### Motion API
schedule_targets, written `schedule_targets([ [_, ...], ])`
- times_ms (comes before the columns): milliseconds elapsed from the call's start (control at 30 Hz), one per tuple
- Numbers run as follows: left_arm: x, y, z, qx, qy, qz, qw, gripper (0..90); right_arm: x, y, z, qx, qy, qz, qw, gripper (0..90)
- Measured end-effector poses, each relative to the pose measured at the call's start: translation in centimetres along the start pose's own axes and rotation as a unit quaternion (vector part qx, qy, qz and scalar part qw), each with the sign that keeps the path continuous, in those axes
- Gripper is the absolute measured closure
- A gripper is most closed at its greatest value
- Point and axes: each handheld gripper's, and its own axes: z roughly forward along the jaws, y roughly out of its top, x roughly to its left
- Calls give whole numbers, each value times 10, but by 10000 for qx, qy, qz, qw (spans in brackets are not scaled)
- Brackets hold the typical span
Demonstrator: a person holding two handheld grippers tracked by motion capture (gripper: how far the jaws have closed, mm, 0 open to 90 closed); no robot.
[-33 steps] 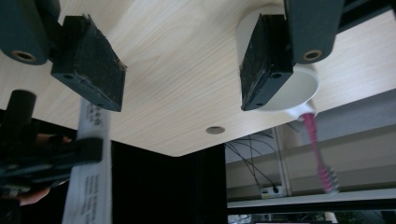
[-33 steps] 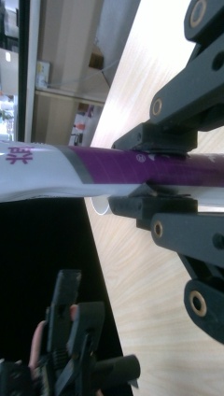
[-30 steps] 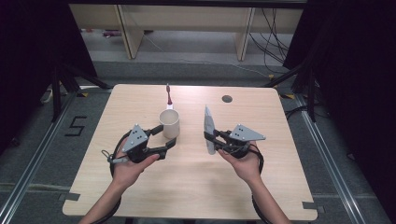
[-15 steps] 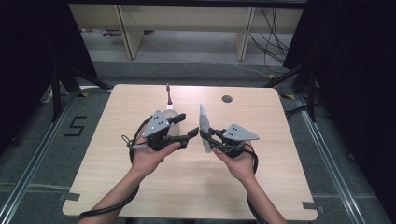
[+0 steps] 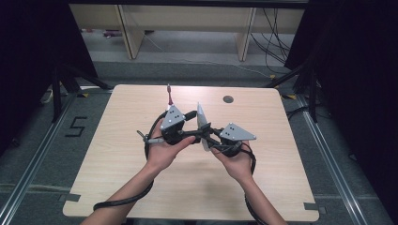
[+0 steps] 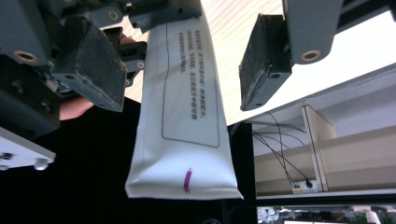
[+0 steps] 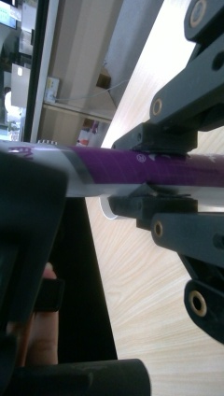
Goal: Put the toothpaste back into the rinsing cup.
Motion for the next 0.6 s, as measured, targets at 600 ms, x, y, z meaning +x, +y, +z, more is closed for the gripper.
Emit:
schedule_targets([
  [600,-3,7,7,90,200,35,9998,532,4,6,4,-17,-267,-260,9993,740],
])
